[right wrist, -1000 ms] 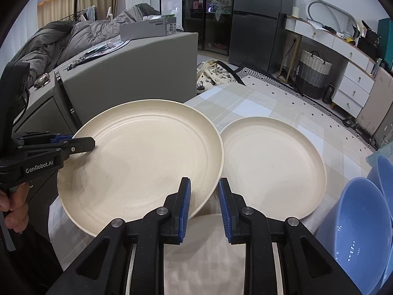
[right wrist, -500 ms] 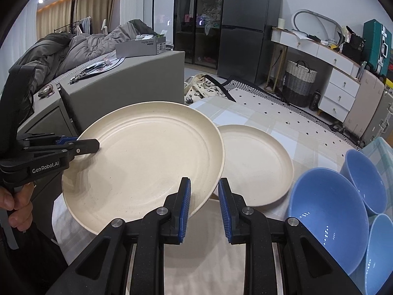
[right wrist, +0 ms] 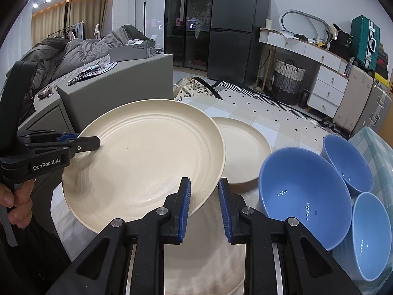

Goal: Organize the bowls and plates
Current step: 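Lift the cream plate with both grippers and carry it over another cream plate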

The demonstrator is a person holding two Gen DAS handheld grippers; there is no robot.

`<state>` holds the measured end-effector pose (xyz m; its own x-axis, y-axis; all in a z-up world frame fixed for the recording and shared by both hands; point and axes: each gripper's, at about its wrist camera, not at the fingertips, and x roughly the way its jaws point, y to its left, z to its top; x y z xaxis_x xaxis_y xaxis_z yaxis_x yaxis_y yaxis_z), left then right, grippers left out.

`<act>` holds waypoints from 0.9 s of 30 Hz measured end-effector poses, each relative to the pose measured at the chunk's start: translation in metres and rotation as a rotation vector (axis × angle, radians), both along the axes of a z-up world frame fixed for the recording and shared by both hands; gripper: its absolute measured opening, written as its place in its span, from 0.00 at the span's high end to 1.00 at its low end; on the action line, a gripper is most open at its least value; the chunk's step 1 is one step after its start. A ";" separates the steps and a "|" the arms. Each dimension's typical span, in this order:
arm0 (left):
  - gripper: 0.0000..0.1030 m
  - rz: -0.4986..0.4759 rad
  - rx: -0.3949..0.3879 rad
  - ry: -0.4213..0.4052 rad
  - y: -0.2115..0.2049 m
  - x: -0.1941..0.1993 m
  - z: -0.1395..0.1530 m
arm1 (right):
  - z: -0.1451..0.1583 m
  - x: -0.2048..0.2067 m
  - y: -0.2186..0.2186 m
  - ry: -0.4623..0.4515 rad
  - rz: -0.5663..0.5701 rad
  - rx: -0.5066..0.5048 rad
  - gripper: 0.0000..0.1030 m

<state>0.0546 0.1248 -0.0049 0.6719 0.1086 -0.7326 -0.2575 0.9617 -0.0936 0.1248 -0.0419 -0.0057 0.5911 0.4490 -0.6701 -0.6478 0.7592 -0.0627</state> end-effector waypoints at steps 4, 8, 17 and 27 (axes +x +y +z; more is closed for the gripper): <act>0.85 -0.021 0.009 0.009 -0.008 0.001 -0.003 | -0.003 -0.003 -0.006 0.009 -0.014 0.000 0.77; 0.84 -0.042 0.013 0.023 -0.015 0.001 -0.008 | -0.006 -0.008 -0.015 0.022 -0.028 0.002 0.77; 0.84 -0.080 0.034 0.052 -0.034 0.003 -0.017 | -0.017 -0.015 -0.031 0.038 -0.058 -0.023 0.77; 0.83 -0.112 0.055 0.092 -0.048 0.009 -0.029 | -0.030 -0.024 -0.040 0.058 -0.090 -0.051 0.77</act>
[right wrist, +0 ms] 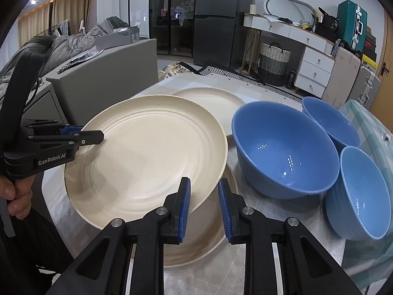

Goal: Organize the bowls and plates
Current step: 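Lift the cream plate with both grippers and carry it over another cream plate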

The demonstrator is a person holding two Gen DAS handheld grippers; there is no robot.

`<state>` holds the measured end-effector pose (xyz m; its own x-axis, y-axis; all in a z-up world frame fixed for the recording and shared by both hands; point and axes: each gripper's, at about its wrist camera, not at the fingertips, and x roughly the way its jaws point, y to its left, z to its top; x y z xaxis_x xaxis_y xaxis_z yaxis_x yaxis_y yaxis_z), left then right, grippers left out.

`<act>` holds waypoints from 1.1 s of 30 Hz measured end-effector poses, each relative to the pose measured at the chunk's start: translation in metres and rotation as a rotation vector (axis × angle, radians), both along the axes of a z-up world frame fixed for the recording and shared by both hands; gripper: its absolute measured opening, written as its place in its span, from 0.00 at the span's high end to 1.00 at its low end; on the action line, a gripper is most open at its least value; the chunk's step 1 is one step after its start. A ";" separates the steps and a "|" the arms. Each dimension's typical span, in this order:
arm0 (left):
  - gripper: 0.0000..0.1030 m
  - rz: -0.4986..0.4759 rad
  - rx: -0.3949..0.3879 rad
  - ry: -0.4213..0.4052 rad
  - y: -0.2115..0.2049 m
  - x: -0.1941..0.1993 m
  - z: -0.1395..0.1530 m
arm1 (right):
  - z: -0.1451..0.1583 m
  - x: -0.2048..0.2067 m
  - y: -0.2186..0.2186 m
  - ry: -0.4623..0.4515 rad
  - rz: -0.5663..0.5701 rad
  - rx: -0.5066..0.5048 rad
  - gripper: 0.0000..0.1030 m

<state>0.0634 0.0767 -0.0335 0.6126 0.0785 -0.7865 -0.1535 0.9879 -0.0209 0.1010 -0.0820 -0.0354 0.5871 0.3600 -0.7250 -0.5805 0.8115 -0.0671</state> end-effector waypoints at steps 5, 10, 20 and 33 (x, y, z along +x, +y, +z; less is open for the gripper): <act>0.83 -0.009 0.012 0.024 -0.007 0.003 -0.008 | -0.011 0.000 -0.002 0.014 -0.016 -0.033 0.77; 0.82 -0.014 0.019 0.040 -0.010 0.007 -0.012 | -0.014 0.002 -0.003 0.015 -0.027 -0.050 0.77; 0.82 -0.029 0.045 0.062 -0.018 0.009 -0.020 | -0.021 -0.003 -0.003 0.019 -0.045 -0.085 0.77; 0.81 -0.061 0.112 0.083 -0.032 0.010 -0.025 | -0.036 0.001 -0.003 0.046 -0.067 -0.138 0.77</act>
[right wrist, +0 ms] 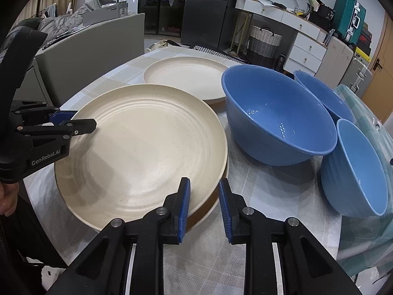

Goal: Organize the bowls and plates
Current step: 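Lift the cream plate with both grippers and carry it over another cream plate, then lower the plate onto the other cream plate and open both grippers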

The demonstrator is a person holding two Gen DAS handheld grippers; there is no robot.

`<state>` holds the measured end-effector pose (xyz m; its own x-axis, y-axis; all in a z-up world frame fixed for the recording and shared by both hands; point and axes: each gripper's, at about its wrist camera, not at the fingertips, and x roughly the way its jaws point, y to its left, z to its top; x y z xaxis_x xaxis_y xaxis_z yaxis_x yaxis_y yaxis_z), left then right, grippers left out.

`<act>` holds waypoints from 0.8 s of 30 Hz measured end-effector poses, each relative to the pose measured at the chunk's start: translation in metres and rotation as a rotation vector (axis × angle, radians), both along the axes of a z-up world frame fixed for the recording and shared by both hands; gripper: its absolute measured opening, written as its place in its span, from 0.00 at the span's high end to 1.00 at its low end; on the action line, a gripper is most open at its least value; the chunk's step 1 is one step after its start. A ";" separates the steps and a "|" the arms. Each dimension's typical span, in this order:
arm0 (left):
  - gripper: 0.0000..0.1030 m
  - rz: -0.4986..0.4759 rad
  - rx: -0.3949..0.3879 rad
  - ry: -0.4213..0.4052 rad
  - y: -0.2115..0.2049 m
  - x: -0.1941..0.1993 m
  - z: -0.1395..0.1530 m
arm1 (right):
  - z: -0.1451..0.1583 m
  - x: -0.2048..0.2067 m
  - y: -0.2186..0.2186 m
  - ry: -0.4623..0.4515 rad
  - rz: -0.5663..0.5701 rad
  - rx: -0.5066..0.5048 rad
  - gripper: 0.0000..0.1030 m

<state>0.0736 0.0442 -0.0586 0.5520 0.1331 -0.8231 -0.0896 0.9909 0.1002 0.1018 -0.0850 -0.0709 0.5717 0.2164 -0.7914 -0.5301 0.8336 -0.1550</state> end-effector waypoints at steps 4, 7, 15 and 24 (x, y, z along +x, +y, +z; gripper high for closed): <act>0.80 -0.003 0.022 0.011 -0.003 0.001 -0.002 | -0.005 0.004 0.002 0.011 -0.001 -0.016 0.77; 0.80 -0.006 0.032 0.019 -0.004 0.002 -0.004 | -0.008 0.001 0.002 0.006 0.001 -0.032 0.77; 0.79 -0.020 0.050 0.036 -0.010 0.002 -0.008 | -0.012 0.007 -0.001 0.023 -0.018 -0.024 0.76; 0.79 -0.018 0.037 0.041 -0.010 0.002 -0.008 | -0.013 0.007 -0.001 0.028 -0.020 -0.015 0.72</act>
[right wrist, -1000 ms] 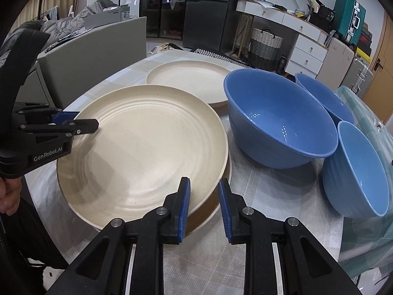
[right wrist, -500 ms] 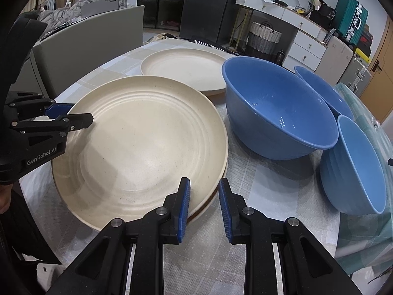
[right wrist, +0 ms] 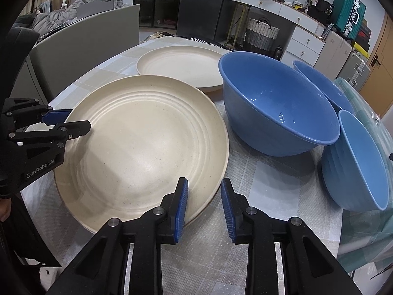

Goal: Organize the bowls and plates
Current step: 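Lower the plate onto the other cream plate and open both grippers, then move the left tool to the rim of the next cream plate while the right tool follows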

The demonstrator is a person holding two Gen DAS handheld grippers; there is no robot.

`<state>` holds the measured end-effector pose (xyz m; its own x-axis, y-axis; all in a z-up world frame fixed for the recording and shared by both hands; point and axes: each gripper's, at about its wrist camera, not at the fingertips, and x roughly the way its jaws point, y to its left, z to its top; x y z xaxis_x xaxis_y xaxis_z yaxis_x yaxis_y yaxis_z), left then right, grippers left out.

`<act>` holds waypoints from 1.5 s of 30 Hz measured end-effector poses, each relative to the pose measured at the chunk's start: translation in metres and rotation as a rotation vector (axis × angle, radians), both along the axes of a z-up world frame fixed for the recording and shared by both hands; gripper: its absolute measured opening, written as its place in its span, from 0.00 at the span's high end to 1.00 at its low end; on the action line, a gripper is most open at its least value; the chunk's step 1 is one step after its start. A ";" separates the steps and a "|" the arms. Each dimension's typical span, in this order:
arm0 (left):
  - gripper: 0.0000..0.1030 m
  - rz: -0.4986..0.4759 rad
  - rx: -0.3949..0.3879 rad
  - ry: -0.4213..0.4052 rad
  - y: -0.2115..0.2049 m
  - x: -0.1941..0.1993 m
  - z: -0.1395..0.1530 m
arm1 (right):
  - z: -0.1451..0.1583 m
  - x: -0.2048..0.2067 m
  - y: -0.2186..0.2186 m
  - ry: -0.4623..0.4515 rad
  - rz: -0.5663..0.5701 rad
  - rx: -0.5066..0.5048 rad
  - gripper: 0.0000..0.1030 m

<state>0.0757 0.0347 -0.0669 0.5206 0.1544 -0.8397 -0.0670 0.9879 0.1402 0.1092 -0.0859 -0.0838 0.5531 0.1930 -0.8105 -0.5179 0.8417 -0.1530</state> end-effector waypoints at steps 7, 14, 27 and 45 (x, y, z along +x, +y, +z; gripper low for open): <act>0.73 -0.008 -0.011 0.012 0.000 0.001 -0.002 | 0.002 0.001 0.000 0.000 -0.002 0.011 0.68; 0.50 0.009 -0.061 -0.013 0.009 -0.002 0.007 | 0.020 -0.005 0.002 -0.051 0.037 0.069 0.41; 0.05 0.099 -0.192 -0.133 0.040 -0.011 0.040 | 0.065 -0.013 0.006 -0.189 0.061 0.165 0.02; 0.00 0.116 -0.223 -0.263 0.065 0.004 0.096 | 0.138 0.008 -0.001 -0.220 0.045 0.307 0.01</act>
<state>0.0797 0.0997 0.0288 0.7127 0.0530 -0.6994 -0.1854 0.9759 -0.1150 0.1171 -0.0866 0.0543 0.6925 0.4365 -0.5744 -0.5387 0.8425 -0.0091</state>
